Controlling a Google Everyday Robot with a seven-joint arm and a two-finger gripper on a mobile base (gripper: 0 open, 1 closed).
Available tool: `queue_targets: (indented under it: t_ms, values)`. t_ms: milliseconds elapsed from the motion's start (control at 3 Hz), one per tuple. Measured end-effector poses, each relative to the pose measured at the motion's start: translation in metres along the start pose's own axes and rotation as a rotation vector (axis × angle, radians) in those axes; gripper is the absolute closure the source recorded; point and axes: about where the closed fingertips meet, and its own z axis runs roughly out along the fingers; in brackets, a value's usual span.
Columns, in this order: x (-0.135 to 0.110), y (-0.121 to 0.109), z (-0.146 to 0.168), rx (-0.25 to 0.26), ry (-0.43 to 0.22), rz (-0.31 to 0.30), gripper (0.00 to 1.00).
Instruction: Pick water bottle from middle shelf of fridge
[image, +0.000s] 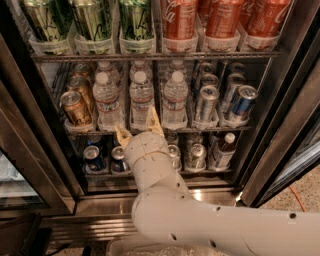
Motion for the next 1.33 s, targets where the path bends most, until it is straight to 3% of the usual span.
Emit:
queue_targets:
  t_ms: [1000, 1333]
  values:
    - [-0.004, -0.019, 0.019, 0.168, -0.049, 0.056, 0.27]
    - [-0.001, -0.021, 0.023, 0.193, -0.048, 0.069, 0.28]
